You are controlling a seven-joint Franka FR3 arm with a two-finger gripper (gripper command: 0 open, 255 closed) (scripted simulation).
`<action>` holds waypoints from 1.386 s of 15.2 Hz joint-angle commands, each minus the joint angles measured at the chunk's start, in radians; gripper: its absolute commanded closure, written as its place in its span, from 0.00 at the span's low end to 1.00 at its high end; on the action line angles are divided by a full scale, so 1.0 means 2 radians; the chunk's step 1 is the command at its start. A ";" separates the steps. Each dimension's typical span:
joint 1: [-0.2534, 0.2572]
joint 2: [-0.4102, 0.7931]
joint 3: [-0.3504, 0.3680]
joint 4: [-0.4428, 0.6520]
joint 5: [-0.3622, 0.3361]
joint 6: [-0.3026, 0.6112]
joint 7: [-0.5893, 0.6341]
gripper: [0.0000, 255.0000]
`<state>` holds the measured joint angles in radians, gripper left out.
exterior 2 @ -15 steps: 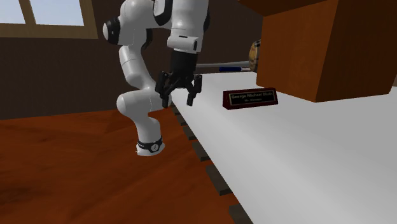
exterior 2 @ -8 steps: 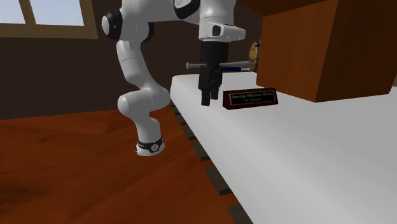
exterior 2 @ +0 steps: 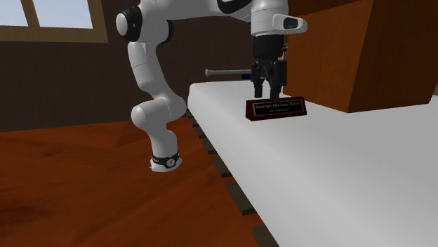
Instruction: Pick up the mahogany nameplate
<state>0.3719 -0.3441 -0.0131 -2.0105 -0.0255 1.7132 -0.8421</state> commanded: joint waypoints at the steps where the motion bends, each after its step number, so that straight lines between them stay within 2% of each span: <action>1: 0.009 0.007 -0.001 0.004 0.004 0.006 -0.030 0.00; 9: 0.008 0.004 -0.001 -0.044 0.004 0.050 -0.030 0.00; 10: 0.008 0.004 -0.001 -0.044 0.004 0.050 -0.030 1.00; 19: 0.008 0.004 -0.001 -0.044 0.004 0.050 -0.030 1.00; 21: 0.008 0.004 -0.001 -0.030 0.004 0.037 -0.030 1.00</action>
<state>0.3887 -0.3342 -0.0143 -2.0805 -0.0168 1.7978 -0.9016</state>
